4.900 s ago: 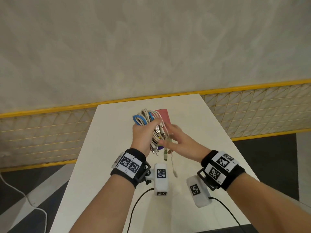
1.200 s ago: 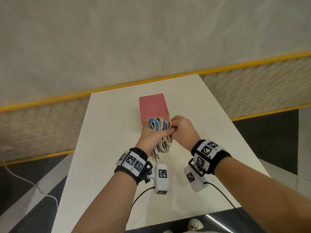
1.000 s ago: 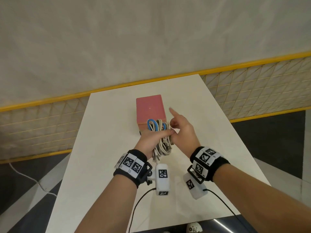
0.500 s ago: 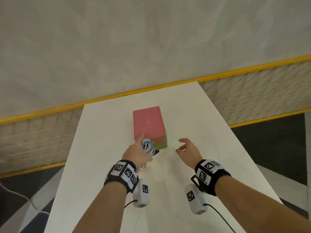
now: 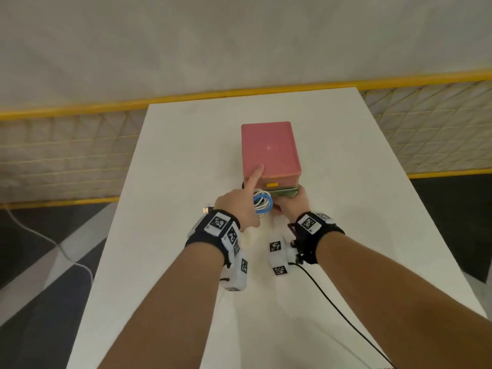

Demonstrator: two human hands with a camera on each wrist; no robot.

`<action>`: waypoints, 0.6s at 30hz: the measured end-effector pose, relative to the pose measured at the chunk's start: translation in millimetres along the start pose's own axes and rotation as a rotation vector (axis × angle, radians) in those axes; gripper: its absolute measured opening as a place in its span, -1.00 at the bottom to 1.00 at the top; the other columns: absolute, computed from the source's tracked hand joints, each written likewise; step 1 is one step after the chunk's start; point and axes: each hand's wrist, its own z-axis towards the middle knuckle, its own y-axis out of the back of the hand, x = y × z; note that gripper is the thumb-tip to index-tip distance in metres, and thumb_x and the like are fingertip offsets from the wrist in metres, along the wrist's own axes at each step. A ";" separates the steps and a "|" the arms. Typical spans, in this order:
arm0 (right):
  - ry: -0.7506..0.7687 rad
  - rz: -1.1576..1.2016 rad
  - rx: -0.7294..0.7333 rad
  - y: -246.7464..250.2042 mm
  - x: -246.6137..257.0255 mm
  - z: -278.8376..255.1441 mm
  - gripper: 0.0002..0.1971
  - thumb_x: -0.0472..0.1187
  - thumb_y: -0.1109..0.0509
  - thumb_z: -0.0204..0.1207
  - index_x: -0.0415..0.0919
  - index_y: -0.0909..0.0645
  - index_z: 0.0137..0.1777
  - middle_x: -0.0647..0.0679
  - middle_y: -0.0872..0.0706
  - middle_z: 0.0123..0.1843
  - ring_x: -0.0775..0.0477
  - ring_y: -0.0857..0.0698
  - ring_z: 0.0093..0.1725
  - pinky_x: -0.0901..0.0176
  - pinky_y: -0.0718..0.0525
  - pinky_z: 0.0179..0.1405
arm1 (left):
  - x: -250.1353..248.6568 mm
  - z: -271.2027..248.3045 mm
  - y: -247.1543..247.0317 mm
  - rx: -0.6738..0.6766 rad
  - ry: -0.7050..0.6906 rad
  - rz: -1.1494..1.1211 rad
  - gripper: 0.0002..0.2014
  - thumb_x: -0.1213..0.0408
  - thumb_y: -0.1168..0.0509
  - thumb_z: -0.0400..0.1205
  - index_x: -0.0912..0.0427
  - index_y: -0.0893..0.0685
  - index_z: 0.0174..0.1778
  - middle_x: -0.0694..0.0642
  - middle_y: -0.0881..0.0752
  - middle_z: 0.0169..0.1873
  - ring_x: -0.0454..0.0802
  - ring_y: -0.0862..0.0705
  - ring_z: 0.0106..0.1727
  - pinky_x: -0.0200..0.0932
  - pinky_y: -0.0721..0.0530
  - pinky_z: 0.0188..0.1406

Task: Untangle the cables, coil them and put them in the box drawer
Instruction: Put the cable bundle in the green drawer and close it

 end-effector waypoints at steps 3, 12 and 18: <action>-0.028 0.108 0.022 9.1 -18.1 -24.1 -0.40 -0.40 -0.61 0.22 -0.36 -0.43 0.23 -0.35 -0.76 0.02 -0.24 -0.78 -0.12 -0.16 -0.80 -0.12 | 1.3 0.4 -1.5 -0.002 -0.018 0.007 0.23 0.34 -0.46 0.37 -0.39 0.39 0.57 0.11 -0.71 -0.33 0.09 -0.72 -0.41 0.00 -0.76 -0.26; 0.086 -0.263 -0.133 27.5 5.3 -37.1 -0.43 -0.06 -0.43 0.43 -0.10 -0.40 0.45 -0.11 -0.38 0.17 -0.12 -0.53 0.13 0.02 -0.52 0.29 | 3.9 4.6 -3.6 0.014 -0.041 -0.012 0.26 0.34 -0.49 0.35 -0.37 0.40 0.57 0.11 -0.71 -0.37 0.08 -0.73 -0.44 0.01 -0.78 -0.31; 0.190 -0.415 0.069 35.5 14.8 -29.9 -0.31 -0.54 -0.23 0.35 -0.29 -0.27 0.54 -0.06 -0.50 -0.33 0.08 -0.48 -0.42 0.47 -0.43 -0.56 | 12.7 5.3 17.8 0.117 -0.066 -0.319 0.16 0.33 -0.52 0.32 -0.33 0.10 0.65 -0.03 -0.60 0.19 0.06 -0.73 -0.05 -0.07 -0.73 -0.05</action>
